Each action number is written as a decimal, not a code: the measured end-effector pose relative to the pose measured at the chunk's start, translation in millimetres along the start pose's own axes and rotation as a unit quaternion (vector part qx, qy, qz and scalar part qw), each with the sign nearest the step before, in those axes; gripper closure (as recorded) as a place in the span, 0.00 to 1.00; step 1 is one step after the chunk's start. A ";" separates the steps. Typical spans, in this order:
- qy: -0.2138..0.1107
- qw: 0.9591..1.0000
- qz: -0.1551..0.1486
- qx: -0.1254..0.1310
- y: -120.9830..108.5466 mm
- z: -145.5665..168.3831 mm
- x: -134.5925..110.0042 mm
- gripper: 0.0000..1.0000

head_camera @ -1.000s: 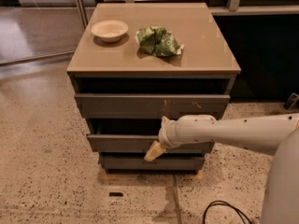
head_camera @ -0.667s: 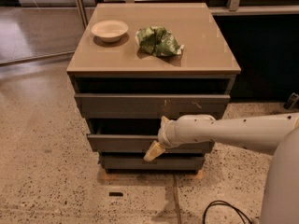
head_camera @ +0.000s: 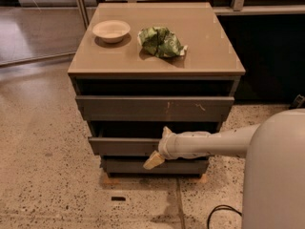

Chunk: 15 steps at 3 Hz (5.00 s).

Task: Open middle drawer

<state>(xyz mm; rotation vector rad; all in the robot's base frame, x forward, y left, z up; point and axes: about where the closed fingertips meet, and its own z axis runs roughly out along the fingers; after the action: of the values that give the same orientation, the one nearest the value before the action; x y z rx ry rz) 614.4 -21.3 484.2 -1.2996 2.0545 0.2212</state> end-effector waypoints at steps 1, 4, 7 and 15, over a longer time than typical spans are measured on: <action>-0.008 1.000 0.017 0.004 4.2 27.8 10.0 0.00; 0.031 0.998 0.018 -0.042 -11.1 65.6 8.2 0.00; 0.037 0.997 0.035 -0.064 2.2 83.4 21.2 0.00; 0.036 0.983 0.058 -0.169 79.8 24.6 32.9 0.00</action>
Offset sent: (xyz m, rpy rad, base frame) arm 0.0267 0.0294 -0.0769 0.0153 0.0795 0.0268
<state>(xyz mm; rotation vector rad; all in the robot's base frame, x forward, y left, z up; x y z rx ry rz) 549.2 5.1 428.5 -1.4012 2.2246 0.6062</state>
